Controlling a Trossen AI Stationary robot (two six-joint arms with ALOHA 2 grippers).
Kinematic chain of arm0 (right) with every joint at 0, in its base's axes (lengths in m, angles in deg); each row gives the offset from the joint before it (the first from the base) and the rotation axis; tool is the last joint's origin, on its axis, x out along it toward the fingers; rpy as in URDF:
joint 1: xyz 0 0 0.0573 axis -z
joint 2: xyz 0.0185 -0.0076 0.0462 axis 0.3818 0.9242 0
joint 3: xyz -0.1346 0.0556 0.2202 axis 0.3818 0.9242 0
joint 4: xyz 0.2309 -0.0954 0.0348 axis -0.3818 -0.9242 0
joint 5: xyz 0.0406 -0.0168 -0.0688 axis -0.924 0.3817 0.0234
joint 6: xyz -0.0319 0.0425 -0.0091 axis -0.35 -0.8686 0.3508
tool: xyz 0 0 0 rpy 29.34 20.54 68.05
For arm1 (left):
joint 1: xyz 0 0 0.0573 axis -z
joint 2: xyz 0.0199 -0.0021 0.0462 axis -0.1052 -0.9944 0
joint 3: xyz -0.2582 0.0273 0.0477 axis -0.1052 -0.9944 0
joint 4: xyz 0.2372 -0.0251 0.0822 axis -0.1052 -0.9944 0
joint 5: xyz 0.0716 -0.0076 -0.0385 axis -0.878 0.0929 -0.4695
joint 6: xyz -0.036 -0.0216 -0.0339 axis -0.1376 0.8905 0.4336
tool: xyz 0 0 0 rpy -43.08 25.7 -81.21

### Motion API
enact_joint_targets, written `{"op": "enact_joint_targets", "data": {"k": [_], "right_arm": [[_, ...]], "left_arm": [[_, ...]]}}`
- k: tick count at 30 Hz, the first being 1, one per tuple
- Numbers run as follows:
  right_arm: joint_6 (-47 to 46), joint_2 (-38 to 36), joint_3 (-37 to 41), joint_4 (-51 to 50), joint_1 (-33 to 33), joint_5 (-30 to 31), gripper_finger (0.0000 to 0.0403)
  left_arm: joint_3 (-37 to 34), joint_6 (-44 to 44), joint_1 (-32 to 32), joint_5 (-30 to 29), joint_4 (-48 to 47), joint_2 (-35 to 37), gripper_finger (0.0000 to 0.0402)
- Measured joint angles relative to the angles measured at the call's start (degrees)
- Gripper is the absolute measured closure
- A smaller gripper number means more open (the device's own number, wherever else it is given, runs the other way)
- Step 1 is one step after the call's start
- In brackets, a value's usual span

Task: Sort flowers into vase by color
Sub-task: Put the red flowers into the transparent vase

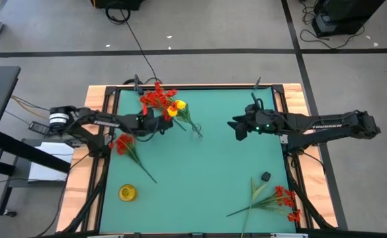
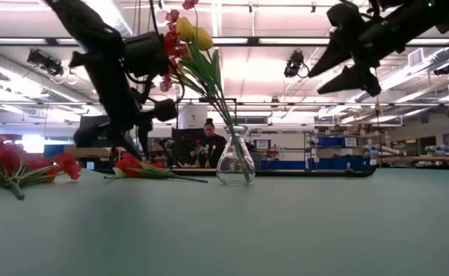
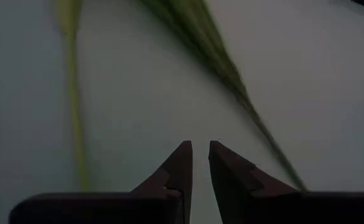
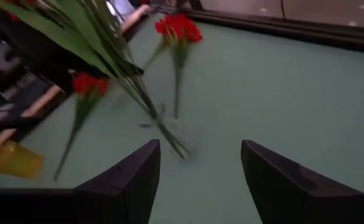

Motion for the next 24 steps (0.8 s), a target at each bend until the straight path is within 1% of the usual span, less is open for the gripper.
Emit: {"op": "enact_joint_targets", "data": {"k": [3,6,9,14,19,21,24], "right_arm": [[-0.07,-0.22,0.00,-3.27,0.11,-0.02,0.0171],[-0.13,-0.25,0.00,-5.41,0.11,-0.02,0.0171],[-1.09,-0.27,0.00,-7.09,0.11,0.00,0.0171],[-1.74,-0.27,0.00,-7.85,0.24,0.13,0.0171],[-2.00,-0.27,0.00,-8.01,0.91,0.30,0.0171],[-2.02,-0.27,0.00,-8.01,1.18,0.17,0.0171],[-2.02,-0.27,0.00,-8.20,1.48,0.07,0.0171]], "left_arm": [[0.75,-2.98,-1.85,0.19,1.94,-1.17,0.0342],[0.78,-3.00,-3.72,0.36,4.88,-2.21,0.0341],[0.89,-3.08,-5.47,0.34,7.70,-3.19,0.0328],[0.83,-2.80,-8.44,1.24,8.76,-5.61,0.0272],[0.78,-2.79,-10.73,2.48,13.62,-8.18,0.0209],[0.78,-3.03,-11.21,2.51,15.43,-8.84,0.0192],[0.78,-3.04,-12.03,2.53,17.33,-9.80,0.0181]]}}
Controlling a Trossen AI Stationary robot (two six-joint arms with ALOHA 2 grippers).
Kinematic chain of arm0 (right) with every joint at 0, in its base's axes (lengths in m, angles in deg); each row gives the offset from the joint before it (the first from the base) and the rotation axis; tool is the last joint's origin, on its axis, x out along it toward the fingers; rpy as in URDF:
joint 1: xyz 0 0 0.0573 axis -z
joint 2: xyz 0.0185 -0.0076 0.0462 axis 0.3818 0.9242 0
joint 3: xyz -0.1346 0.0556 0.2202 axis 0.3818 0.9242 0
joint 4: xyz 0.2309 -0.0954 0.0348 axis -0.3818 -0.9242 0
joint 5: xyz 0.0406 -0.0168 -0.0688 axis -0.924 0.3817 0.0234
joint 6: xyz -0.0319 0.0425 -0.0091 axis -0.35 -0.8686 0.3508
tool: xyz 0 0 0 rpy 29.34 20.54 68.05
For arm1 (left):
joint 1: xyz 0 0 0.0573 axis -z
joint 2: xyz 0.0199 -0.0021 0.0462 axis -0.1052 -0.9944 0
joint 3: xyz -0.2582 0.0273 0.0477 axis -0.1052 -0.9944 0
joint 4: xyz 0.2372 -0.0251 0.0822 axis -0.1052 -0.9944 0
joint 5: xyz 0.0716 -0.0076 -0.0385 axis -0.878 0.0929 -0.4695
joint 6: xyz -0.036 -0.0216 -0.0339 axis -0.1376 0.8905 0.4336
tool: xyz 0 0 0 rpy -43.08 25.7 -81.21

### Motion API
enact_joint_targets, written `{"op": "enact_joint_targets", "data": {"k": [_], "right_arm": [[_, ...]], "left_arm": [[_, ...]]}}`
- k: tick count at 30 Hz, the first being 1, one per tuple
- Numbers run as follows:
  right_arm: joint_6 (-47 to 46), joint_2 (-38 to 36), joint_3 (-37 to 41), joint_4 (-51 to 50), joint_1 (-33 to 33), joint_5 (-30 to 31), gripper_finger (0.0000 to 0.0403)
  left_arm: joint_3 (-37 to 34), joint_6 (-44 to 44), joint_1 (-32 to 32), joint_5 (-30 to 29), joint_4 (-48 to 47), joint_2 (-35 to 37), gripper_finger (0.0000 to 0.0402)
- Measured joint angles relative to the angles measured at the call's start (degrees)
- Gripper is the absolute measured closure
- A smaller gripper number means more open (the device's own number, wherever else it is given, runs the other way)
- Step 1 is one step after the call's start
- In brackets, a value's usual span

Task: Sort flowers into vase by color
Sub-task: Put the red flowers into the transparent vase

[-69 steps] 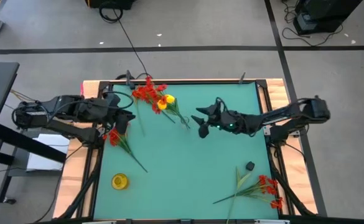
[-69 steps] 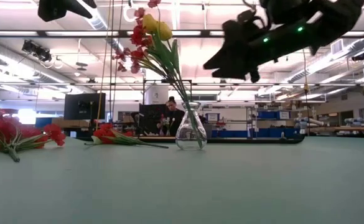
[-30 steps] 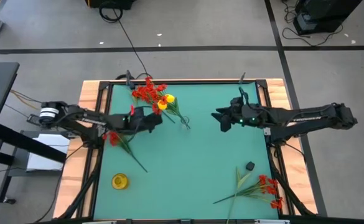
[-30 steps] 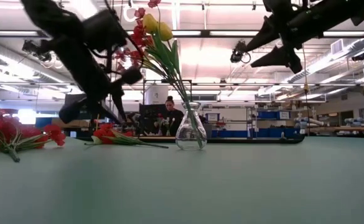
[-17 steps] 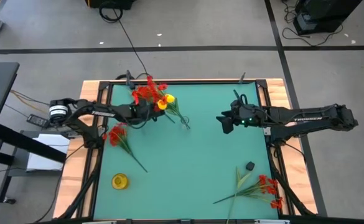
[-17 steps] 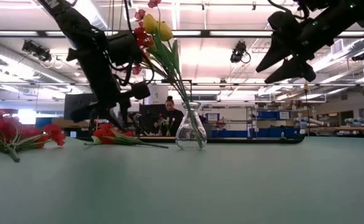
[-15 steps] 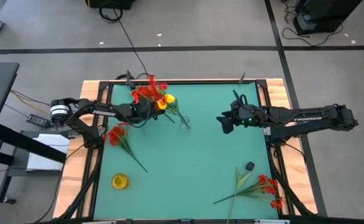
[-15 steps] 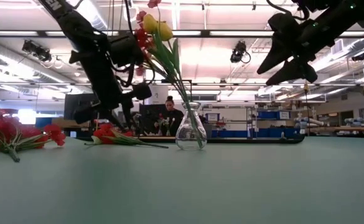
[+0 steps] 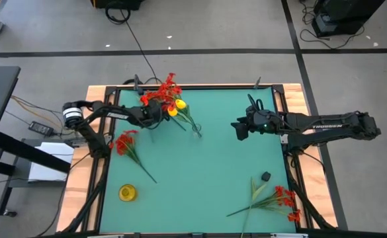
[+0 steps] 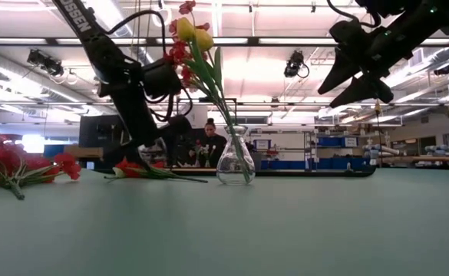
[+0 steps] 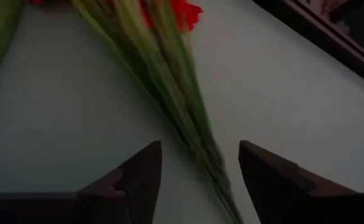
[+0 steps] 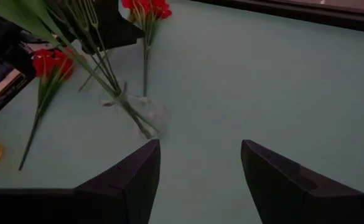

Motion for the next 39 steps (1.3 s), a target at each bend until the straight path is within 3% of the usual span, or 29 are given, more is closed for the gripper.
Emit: {"op": "enact_joint_targets", "data": {"k": [6,12,16,23,28,33,39], "right_arm": [[0.00,0.02,0.00,-0.72,0.47,-0.53,0.0171],[0.00,0.02,0.00,-0.84,1.09,-1.44,0.0171],[-0.03,0.02,0.00,-0.86,1.09,-1.41,0.0171],[-0.64,0.02,0.00,-0.88,1.09,-1.19,0.0178],[-2.20,0.02,0.00,-1.08,1.07,-1.46,0.0180],[-10.56,0.21,-0.01,-2.52,0.95,-2.91,0.0180],[-13.91,1.76,-0.02,-3.42,0.55,-2.52,0.0180]], "left_arm": [[0.03,-0.82,-2.09,0.21,-0.62,-2.26,0.0186],[0.22,-0.66,-4.34,2.77,-0.74,-3.72,0.0217],[0.17,-1.65,-4.39,2.79,-1.26,-3.82,0.0260],[0.04,-1.53,-2.63,2.59,-2.58,-2.56,0.0376],[-0.19,-1.61,1.56,2.81,-9.53,4.05,0.0382],[-0.20,-1.31,4.62,-2.88,-25.62,13.79,0.0378],[-0.18,-5.23,6.62,-5.82,-37.00,27.50,0.0378]]}}
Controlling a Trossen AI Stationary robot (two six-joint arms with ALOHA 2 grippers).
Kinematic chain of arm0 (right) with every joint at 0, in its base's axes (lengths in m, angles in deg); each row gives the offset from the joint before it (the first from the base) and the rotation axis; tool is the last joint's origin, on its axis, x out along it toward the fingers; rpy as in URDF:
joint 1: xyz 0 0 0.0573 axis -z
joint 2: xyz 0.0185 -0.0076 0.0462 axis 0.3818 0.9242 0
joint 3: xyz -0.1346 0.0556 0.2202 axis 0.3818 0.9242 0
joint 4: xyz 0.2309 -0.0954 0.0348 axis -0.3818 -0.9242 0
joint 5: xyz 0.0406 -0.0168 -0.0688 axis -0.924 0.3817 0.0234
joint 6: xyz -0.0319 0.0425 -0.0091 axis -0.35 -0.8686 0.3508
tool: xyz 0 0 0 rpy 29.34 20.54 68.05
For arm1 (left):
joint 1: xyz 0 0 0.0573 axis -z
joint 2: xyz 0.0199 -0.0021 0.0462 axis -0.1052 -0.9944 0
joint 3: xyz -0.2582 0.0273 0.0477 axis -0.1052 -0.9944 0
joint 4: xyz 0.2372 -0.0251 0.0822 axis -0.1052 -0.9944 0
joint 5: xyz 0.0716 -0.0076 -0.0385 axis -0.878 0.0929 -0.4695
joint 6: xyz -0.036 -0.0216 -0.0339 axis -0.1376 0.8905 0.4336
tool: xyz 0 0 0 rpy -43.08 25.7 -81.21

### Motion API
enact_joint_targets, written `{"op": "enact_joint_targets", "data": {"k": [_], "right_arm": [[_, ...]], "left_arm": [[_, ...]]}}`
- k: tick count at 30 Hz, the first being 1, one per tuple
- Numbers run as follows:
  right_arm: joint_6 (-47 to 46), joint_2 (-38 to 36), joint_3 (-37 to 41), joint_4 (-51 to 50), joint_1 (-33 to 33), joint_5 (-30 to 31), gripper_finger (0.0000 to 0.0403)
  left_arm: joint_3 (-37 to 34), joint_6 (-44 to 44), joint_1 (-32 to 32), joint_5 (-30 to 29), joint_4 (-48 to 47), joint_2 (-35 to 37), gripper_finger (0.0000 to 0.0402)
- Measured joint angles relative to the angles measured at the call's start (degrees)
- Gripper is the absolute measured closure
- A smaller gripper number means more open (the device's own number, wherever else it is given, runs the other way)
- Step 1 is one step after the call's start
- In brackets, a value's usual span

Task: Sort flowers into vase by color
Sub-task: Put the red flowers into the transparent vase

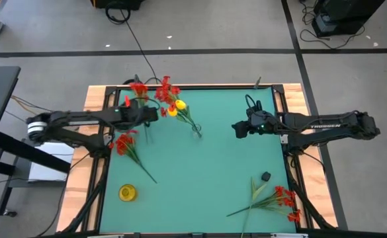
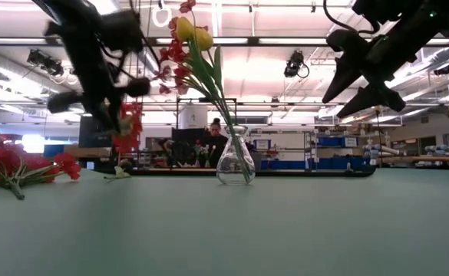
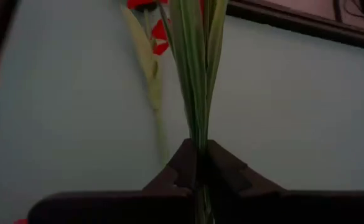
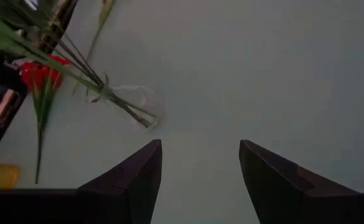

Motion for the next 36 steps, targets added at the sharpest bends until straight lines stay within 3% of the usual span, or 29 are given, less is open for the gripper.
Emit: {"op": "enact_joint_targets", "data": {"k": [5,10,14,17,23,30,33,36], "right_arm": [[-7.61,1.35,0.00,0.05,0.04,-0.57,0.0180],[-14.30,2.90,0.00,2.19,-1.05,-2.73,0.0180],[-19.18,3.58,0.00,5.86,-4.75,-4.32,0.0180],[-21.32,3.90,0.00,9.98,-9.02,-4.07,0.0180],[-25.22,3.88,0.02,17.17,-15.83,1.38,0.0180],[-27.07,3.82,0.00,20.75,-18.17,1.53,0.0180],[-27.58,3.84,0.02,20.67,-18.18,1.12,0.0180],[-27.45,3.84,0.01,21.06,-18.86,0.76,0.0180]], "left_arm": [[0.03,-1.37,2.68,-0.90,-10.89,9.52,0.0377],[0.05,0.22,9.28,-0.04,-12.30,16.58,0.0377],[0.07,5.34,19.63,2.28,-11.11,20.42,0.0377],[0.07,12.41,29.26,-0.28,-10.80,22.02,0.0377],[0.10,20.54,45.84,-4.52,-6.71,21.17,0.0377],[0.11,20.26,54.46,10.36,0.41,16.14,0.0377],[0.11,19.55,56.94,11.89,8.49,12.91,0.0377],[0.11,12.19,57.96,12.08,20.15,9.45,0.0377]]}}
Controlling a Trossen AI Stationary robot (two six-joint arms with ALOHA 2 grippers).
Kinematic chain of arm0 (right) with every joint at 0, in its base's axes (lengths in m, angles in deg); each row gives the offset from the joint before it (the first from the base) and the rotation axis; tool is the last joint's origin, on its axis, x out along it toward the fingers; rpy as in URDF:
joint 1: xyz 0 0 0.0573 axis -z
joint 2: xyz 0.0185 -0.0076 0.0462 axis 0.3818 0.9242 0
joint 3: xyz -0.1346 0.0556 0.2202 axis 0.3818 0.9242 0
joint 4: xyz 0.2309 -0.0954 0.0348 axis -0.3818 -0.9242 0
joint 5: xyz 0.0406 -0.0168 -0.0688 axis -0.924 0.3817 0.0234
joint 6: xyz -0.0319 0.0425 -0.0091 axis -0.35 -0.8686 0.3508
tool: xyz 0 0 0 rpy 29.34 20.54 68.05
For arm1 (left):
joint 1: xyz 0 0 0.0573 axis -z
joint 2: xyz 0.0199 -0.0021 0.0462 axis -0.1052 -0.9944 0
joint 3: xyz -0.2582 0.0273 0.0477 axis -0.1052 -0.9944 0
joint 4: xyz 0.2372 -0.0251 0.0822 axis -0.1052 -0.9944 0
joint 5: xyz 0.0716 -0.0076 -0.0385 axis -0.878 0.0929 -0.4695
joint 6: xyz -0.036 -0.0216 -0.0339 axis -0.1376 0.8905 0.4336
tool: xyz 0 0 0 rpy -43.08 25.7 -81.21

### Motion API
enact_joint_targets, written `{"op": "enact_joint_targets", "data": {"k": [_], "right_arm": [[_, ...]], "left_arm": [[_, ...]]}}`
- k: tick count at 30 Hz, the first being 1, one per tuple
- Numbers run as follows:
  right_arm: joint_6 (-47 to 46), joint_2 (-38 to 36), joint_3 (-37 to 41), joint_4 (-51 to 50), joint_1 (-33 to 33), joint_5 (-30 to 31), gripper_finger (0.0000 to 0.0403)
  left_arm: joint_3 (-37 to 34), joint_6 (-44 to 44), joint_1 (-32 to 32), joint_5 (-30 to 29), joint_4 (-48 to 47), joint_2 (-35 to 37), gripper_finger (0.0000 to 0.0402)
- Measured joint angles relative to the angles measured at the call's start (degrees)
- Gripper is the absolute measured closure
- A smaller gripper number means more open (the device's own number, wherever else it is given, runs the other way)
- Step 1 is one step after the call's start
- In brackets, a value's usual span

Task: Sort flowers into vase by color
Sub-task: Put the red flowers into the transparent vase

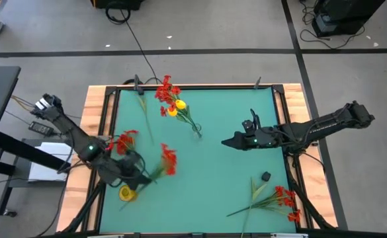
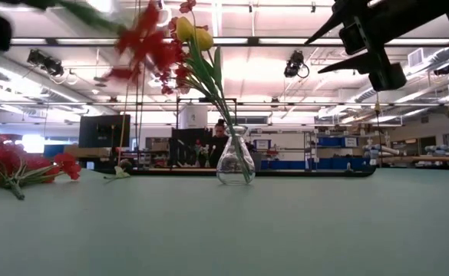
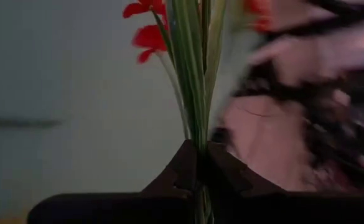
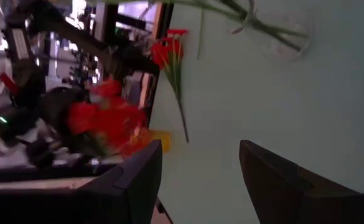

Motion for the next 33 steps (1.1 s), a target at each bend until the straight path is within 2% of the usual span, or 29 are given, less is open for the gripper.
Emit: {"op": "enact_joint_targets", "data": {"k": [4,9,12,15,17,21,24,29,33], "right_arm": [[3.81,0.00,0.01,1.26,-1.45,-0.97,0.0180],[25.99,0.03,0.03,14.69,-4.72,-0.90,0.0180],[32.92,0.00,0.01,21.31,-5.97,0.01,0.0177],[36.25,0.02,0.01,22.11,-6.15,-0.22,0.0174],[40.01,0.17,0.01,22.69,-6.17,-3.13,0.0171],[44.11,1.73,0.01,23.95,-6.26,-5.83,0.0164],[45.90,3.54,-0.01,24.57,-5.16,-3.37,0.0158],[49.00,7.51,0.03,30.39,-1.25,-1.11,0.0153],[50.14,11.58,0.01,39.73,2.46,-1.90,0.0154]], "left_arm": [[0.09,-14.02,-2.52,-0.02,14.47,-3.96,0.0377],[0.09,-28.47,-9.60,-0.15,27.36,-7.64,0.0377],[0.09,-35.84,-14.17,0.57,35.20,-9.88,0.0377],[0.09,-41.91,-18.88,2.91,43.04,-12.47,0.0377],[0.09,-44.77,-21.96,4.54,48.89,-14.82,0.0377],[0.09,-46.20,-26.92,6.87,58.11,-20.33,0.0377],[0.37,-48.12,-29.60,7.70,63.02,-24.02,0.0377],[3.67,-53.77,-32.84,9.84,63.76,-28.15,0.0377],[7.12,-57.67,-35.30,16.72,63.76,-30.91,0.0377]]}}
